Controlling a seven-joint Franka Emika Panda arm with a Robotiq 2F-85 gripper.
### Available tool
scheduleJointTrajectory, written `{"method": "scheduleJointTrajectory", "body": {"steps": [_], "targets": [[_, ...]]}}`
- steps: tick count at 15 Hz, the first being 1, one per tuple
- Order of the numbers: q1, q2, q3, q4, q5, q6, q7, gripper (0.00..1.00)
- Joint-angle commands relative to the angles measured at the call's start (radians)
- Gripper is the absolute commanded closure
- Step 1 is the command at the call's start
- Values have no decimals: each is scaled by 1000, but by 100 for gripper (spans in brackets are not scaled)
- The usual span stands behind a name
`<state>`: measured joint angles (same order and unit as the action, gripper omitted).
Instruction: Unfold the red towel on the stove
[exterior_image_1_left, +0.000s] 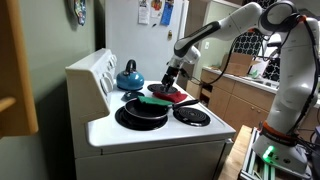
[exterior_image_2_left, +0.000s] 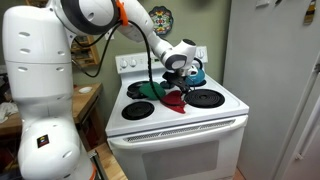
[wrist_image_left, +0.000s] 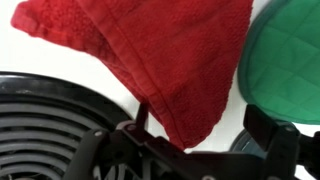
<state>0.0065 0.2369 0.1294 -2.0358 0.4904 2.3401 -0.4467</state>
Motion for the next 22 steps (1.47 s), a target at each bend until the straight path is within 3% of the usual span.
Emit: {"method": "scheduleJointTrajectory", "body": {"steps": [1,2,6,7,9,12,13,19,20,22], "targets": [[-29,21,15,26,53,-62,-41,28],[-30,24,14,29,56,-68,-42,29],[-32,30,13,37,63,-84,-41,56],[-28,26,7,31,42,-72,-29,23],[-36,20,5,28,44,-86,-42,22],[-43,14,0,24,28,-108,-47,2],[-47,13,-1,24,30,-117,-53,1],[-56,20,-10,29,16,-186,-61,31],[-55,20,-13,29,9,-190,-55,30],[-56,18,-16,28,10,-188,-54,11]]}}
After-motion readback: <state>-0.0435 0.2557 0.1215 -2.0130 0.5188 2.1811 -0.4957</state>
